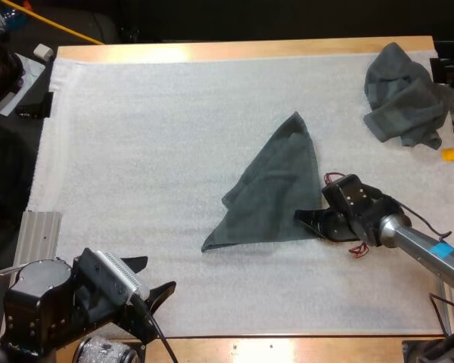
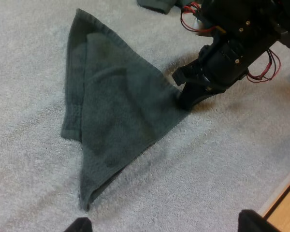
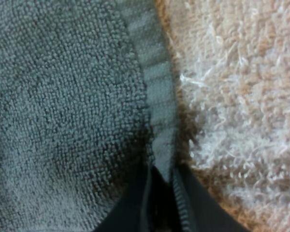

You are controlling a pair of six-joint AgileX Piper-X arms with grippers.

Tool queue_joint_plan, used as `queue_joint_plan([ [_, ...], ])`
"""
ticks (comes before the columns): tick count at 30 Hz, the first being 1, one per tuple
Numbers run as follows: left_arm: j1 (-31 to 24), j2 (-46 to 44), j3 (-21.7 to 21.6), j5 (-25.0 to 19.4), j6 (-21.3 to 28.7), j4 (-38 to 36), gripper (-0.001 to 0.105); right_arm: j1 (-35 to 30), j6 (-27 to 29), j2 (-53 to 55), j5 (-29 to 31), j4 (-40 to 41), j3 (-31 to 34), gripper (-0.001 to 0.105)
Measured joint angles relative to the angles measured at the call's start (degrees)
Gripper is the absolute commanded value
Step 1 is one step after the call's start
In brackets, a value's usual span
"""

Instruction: Pick towel from pile, fold and stack

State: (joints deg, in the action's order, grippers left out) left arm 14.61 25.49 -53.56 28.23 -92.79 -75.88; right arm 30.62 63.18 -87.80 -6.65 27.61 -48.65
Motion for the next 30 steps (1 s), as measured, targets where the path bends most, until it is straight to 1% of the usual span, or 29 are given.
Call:
queue_joint_plan([
  [5, 0.0, 0.0, 0.0, 0.0, 0.1, -0.2, 0.059, 0.0, 0.2, 0.2, 0.4, 0.0, 0.0, 0.001],
  [9, 0.0, 0.0, 0.1, 0.0, 0.5, 1.4, 0.058, 0.0, 1.0, 2.2, 2.2, 1.3, 0.0, 0.001],
  [12, 0.0, 0.2, 1.1, 0.0, 0.9, 3.1, 0.059, 0.0, 2.2, 4.7, 4.6, 3.5, 0.0, 0.001],
  [15, 0.3, 1.5, 3.1, 0.0, 1.4, 4.7, 0.058, 0.0, 3.9, 6.4, 7.0, 7.1, 0.0, 0.000],
  [21, 3.5, 6.4, 6.8, 0.0, 2.9, 7.7, 0.059, 0.0, 6.9, 8.1, 9.0, 14.6, 0.0, 0.001],
  [26, 7.4, 11.0, 8.1, -0.4, 3.9, 10.5, 0.059, 0.0, 8.0, 8.8, 9.3, 17.6, 0.0, 0.001],
  [27, 9.4, 14.1, 8.4, -0.9, 4.1, 12.1, 0.059, 0.0, 8.2, 8.9, 9.5, 18.6, 0.0, 0.000],
  [30, 9.4, 15.1, 8.5, -0.9, 4.5, 12.1, 0.060, 0.0, 8.4, 8.9, 9.8, 18.5, 0.0, 0.001],
])
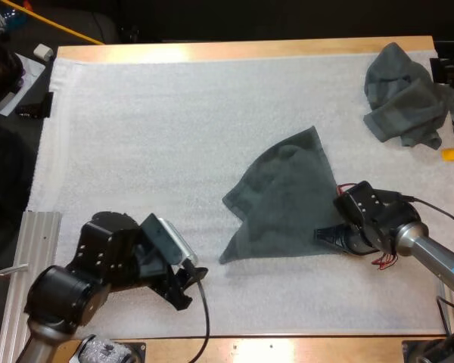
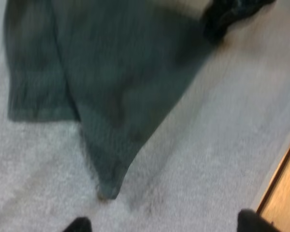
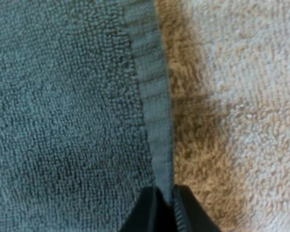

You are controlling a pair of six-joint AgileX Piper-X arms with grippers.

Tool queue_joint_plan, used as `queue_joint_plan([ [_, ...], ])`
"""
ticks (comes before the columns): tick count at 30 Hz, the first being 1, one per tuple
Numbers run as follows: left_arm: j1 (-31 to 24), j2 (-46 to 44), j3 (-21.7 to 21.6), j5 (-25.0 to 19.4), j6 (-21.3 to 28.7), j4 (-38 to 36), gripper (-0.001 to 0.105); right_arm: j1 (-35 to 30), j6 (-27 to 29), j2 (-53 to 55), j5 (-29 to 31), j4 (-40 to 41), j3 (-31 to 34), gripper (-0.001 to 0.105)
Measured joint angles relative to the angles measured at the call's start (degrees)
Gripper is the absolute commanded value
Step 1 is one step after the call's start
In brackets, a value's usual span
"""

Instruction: Pick towel from pile, fold and stack

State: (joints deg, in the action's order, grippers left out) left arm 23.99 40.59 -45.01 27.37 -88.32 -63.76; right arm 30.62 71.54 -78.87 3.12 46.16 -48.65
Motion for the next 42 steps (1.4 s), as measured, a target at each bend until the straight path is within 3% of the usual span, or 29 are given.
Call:
queue_joint_plan([
  [5, 3.6, 5.8, -0.3, -1.5, 0.7, 1.9, 0.060, 0.0, 0.3, 0.0, 1.2, 0.0, 0.0, 0.001],
  [15, 12.8, 23.2, -0.3, -10.8, 1.5, 9.8, 0.060, 0.0, 0.4, 0.0, 1.4, 0.3, 0.0, 0.000],
  [22, 14.0, 35.9, -0.3, -12.5, 1.5, 15.7, 0.059, 0.0, 0.6, 0.0, 1.4, 0.4, 0.0, 0.000],
  [34, 14.1, 41.4, -0.3, -14.6, 1.7, 20.7, 0.058, 0.0, 0.6, 0.1, 1.4, 0.2, 0.0, 0.000],
  [37, 14.2, 42.6, -0.3, -15.0, 1.7, 21.1, 0.050, 0.0, 0.6, 0.1, 1.4, 0.2, 0.0, 0.000],
  [42, 14.3, 44.0, -0.3, -15.1, 1.7, 21.5, 0.018, 0.0, 0.7, 0.1, 1.4, 0.2, 0.0, 0.000],
])
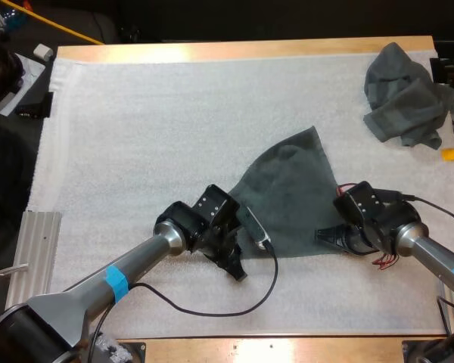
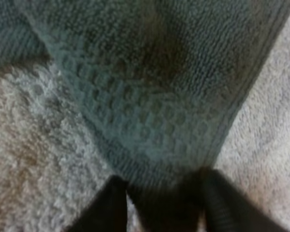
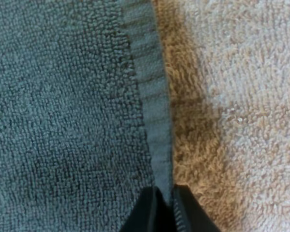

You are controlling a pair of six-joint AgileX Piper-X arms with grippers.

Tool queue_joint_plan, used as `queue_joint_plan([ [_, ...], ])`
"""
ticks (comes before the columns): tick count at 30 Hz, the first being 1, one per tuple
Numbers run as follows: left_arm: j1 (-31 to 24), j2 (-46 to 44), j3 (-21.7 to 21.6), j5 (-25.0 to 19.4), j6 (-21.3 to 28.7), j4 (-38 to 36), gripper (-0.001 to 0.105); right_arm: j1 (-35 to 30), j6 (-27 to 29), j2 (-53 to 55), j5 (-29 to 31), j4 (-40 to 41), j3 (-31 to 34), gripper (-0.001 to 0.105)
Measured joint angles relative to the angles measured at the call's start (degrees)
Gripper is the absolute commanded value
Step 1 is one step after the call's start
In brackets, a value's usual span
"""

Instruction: Pick towel from pile, fold and stack

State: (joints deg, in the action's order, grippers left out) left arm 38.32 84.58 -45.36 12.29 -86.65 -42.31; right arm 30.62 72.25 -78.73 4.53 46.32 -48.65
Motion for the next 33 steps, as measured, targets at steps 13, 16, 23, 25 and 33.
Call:
queue_joint_plan([
  [13, 0.1, -0.9, -2.9, 0.0, -0.4, -3.5, 0.000, 0.0, 1.9, 0.5, -0.3, -0.3, 0.0, 0.000],
  [16, 0.1, -2.9, -4.2, 0.1, -0.4, -4.9, 0.000, 0.0, 2.8, 1.0, -0.3, -0.3, 0.0, 0.000],
  [23, 0.1, -12.9, -7.6, 0.1, -0.4, -11.1, 0.000, 0.0, 4.9, 10.4, -0.2, 0.3, -0.5, 0.000],
  [25, 0.2, -15.1, -7.9, 0.1, -0.2, -12.6, 0.000, 0.0, 4.9, 13.7, -0.2, 0.8, -1.1, 0.000],
  [33, 0.3, -21.3, -10.8, -0.4, 0.1, -18.0, 0.000, 0.0, 4.9, 22.5, -0.4, 3.7, -4.4, 0.000],
])
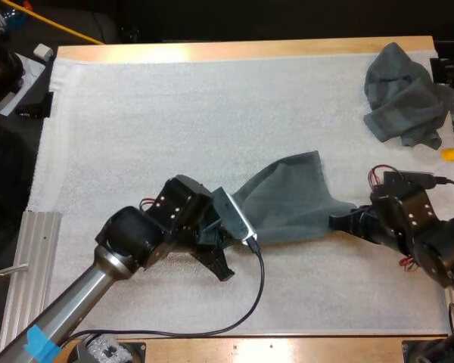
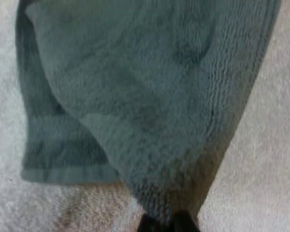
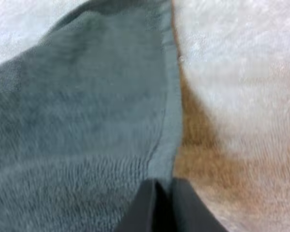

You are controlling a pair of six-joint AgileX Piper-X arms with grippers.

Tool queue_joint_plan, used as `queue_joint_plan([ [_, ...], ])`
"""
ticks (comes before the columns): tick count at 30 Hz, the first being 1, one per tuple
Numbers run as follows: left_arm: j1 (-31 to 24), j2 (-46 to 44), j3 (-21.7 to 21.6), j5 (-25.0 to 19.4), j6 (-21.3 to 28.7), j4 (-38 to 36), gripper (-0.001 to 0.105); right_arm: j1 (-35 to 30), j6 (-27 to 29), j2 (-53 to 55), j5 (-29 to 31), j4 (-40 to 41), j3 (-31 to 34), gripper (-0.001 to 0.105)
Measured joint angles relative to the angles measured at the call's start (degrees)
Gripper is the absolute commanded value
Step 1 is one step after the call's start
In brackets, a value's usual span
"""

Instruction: Pick towel from pile, fold and stack

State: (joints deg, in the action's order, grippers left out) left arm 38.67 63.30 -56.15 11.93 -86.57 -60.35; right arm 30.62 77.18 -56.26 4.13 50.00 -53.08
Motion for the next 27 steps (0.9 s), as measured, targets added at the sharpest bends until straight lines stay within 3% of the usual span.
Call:
queue_joint_plan([
  [6, 0.0, -1.6, -7.5, -0.5, 0.0, -4.3, 0.000, 0.6, 0.0, 3.7, -1.8, 3.5, -5.0, 0.000],
  [11, 0.0, -4.7, -12.5, -1.1, 0.0, -9.6, 0.000, 4.8, 0.0, 6.0, -2.1, 7.6, -9.8, 0.001],
  [22, 1.4, -13.0, -15.5, 0.3, -4.0, -20.8, 0.000, 18.0, -7.2, 7.0, -1.4, 18.2, -17.2, 0.001],
  [27, 1.2, -12.7, -15.4, 0.7, -3.4, -21.8, 0.000, 19.2, -7.3, 7.2, -1.5, 19.7, -17.2, 0.000],
])
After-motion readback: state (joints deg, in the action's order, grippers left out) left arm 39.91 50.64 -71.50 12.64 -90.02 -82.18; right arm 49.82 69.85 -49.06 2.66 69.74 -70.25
